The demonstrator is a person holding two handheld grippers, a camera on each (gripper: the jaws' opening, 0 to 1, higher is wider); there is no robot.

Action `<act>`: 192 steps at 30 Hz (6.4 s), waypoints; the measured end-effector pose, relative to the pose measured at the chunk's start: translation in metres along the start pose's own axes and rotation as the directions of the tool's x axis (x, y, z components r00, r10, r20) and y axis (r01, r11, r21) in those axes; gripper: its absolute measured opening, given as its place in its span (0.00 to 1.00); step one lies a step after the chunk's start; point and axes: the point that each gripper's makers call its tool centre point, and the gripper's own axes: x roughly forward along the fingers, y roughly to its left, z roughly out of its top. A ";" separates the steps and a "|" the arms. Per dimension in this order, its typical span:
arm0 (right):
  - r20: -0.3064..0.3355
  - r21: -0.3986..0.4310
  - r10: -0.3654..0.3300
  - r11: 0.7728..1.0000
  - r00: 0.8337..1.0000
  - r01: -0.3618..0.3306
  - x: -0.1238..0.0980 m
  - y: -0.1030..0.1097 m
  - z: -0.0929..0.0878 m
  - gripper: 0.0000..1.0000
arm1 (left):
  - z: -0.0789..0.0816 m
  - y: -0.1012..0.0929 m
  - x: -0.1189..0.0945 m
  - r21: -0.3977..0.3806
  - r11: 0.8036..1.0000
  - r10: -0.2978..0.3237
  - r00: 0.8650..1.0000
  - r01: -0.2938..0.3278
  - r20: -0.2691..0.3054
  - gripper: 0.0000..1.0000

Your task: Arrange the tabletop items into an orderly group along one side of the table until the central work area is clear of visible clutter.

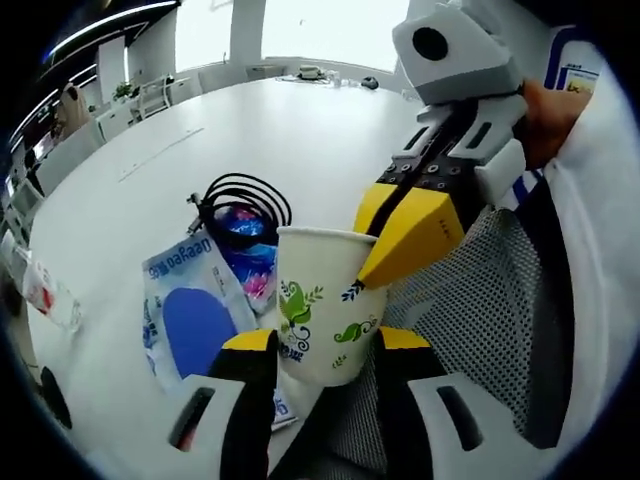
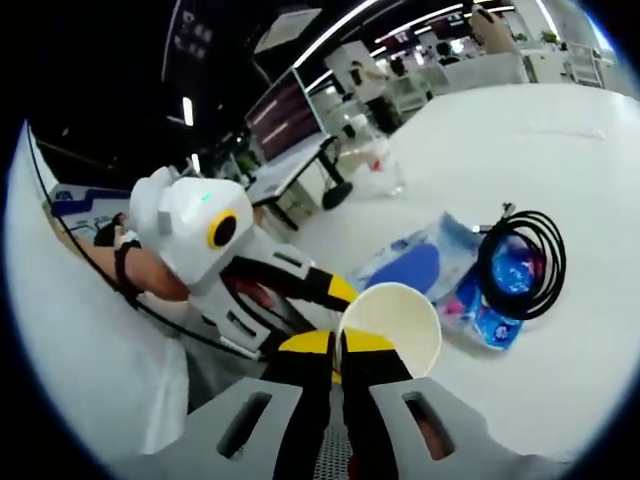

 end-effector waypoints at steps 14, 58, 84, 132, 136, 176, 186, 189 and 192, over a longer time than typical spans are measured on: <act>0.028 0.018 -0.057 0.998 0.998 0.056 -0.007 -0.013 0.003 0.00 | -0.011 0.015 -0.003 -0.096 0.992 0.089 0.996 -0.088 0.012 0.35; -0.088 -0.106 -0.060 0.993 0.994 0.050 0.026 -0.019 0.031 0.00 | -0.040 0.051 -0.039 -0.236 0.913 0.364 0.926 -0.333 0.103 0.34; -0.263 -0.484 -0.164 0.875 0.951 0.017 0.127 -0.051 0.105 0.00 | -0.034 0.062 -0.053 -0.326 0.887 0.397 0.900 -0.326 0.180 0.35; -0.352 -0.730 -0.319 0.682 0.880 -0.044 0.249 -0.112 0.162 0.00 | -0.037 0.071 -0.056 -0.379 0.864 0.421 0.890 -0.332 0.178 0.34; -0.348 -0.725 -0.318 0.688 0.882 -0.038 0.252 -0.116 0.165 0.00 | -0.038 0.072 -0.055 -0.381 0.862 0.422 0.889 -0.334 0.175 0.34; -0.165 -0.536 -0.231 0.837 0.959 0.109 0.197 -0.113 0.179 0.23 | -0.043 0.074 -0.052 -0.398 0.853 0.425 0.892 -0.339 0.151 0.33; -0.104 -0.497 -0.268 0.848 0.958 0.183 0.157 -0.135 0.181 0.23 | -0.044 0.072 -0.051 -0.391 0.854 0.426 0.893 -0.344 0.144 0.32; -0.090 -0.484 -0.286 0.850 0.954 0.209 0.143 -0.144 0.179 0.22 | -0.044 0.072 -0.051 -0.392 0.853 0.425 0.894 -0.344 0.140 0.32; -0.089 -0.470 -0.307 0.851 0.947 0.232 0.128 -0.157 0.170 0.22 | -0.045 0.072 -0.050 -0.392 0.853 0.425 0.895 -0.345 0.136 0.32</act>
